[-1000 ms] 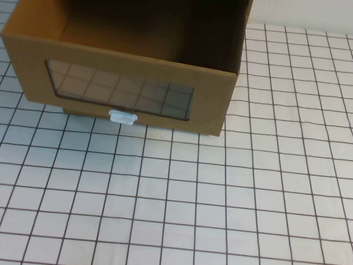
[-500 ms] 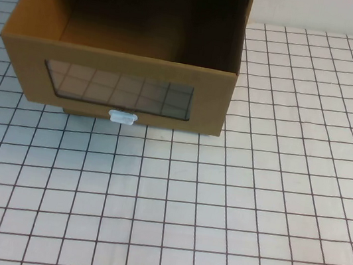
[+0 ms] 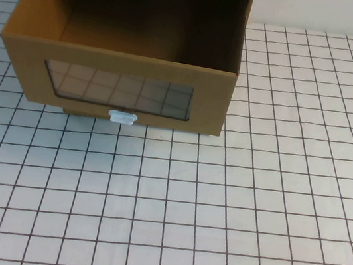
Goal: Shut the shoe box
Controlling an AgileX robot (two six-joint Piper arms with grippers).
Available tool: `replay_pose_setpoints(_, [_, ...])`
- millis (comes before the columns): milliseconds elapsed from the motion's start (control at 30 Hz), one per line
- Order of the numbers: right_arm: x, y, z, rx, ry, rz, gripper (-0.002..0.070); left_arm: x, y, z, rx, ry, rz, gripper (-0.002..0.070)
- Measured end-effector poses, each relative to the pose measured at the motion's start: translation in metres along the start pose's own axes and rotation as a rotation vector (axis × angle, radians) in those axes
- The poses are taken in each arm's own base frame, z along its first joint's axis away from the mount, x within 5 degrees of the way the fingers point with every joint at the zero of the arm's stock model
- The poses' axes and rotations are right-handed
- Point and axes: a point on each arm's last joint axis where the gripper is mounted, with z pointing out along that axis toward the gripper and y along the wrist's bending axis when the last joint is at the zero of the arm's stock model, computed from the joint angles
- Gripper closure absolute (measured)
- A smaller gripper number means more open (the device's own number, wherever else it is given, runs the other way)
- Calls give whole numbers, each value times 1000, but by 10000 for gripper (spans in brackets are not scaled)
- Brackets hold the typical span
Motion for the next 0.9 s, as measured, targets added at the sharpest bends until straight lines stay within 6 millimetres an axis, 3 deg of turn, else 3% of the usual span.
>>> replay_pose_setpoints(233, [-4, 0, 0, 2, -44, 0, 690, -5, 0, 0, 4, -59, -3, 679])
replay_pose_setpoints(433, [-27, 1, -3, -16, -291, 24, 689, -38, -2, -8, 41, -422, -66, 679])
replay_pose_setpoints(533, [-48, 4, 5, -54, -353, 109, 689, -67, -5, -9, 57, -555, -73, 679])
replay_pose_setpoints(733, [-122, 8, 33, -113, -328, 320, 689, -154, -13, -3, 53, -586, -29, 679])
replay_pose_setpoints(833, [-155, 8, 52, -91, -251, 421, 690, -188, -16, 17, 39, -496, 5, 679])
replay_pose_setpoints(900, [-159, 8, 72, -64, -133, 465, 690, -205, -18, 38, 34, -403, 10, 679])
